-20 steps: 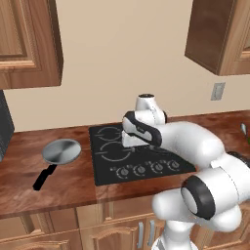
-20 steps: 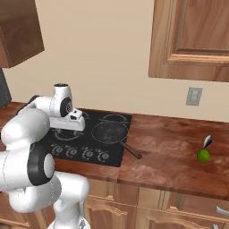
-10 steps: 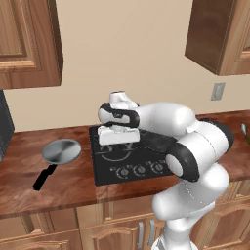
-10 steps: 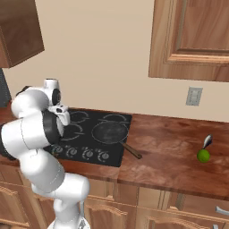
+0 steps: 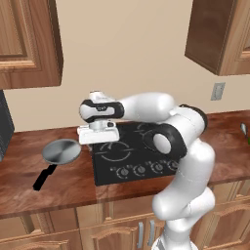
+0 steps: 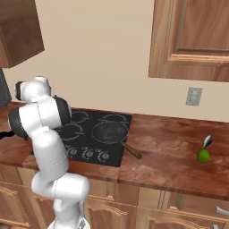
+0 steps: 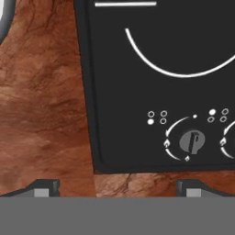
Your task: Place both pans onto different burners. Then place the lime and the fish on different pans.
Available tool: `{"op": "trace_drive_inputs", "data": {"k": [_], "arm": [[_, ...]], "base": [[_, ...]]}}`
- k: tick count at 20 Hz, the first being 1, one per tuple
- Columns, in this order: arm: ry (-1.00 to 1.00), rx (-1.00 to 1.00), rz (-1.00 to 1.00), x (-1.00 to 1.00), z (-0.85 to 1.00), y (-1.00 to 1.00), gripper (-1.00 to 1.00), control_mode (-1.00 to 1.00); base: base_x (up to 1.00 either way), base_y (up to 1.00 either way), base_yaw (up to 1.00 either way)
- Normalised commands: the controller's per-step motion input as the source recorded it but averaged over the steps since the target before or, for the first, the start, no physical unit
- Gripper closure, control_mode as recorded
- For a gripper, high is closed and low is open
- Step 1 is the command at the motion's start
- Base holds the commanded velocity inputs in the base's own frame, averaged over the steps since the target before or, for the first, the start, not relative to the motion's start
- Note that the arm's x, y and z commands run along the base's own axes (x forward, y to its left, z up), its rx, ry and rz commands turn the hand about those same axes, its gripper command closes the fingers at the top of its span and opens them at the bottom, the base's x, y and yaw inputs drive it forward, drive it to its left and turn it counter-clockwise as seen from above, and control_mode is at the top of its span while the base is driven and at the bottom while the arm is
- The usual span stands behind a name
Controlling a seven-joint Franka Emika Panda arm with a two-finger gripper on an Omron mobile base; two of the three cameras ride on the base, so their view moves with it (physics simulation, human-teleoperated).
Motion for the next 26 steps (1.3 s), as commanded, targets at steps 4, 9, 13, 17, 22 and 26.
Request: {"op": "trace_drive_inputs", "data": {"k": [4,9,13,17,22,26], "arm": [[0.01,-0.01,-0.03,0.26,-0.06,0.62,-1.0,-1.0],[0.02,-0.01,-0.03,0.29,-0.05,0.59,-1.0,-1.0],[0.0,-0.03,-0.03,0.33,-0.16,0.59,-1.0,-1.0],[0.02,-0.03,-0.02,0.2,-0.14,0.62,-1.0,-1.0],[0.0,-0.06,-0.01,0.0,-0.06,0.49,-1.0,-1.0],[-0.09,-0.11,-0.04,0.0,0.0,0.37,-1.0,-1.0]], "base": [[0.0,0.0,0.0],[0.0,0.0,0.0],[0.0,0.0,0.0],[0.0,0.0,0.0],[0.0,0.0,0.0],[0.0,0.0,0.0]]}}
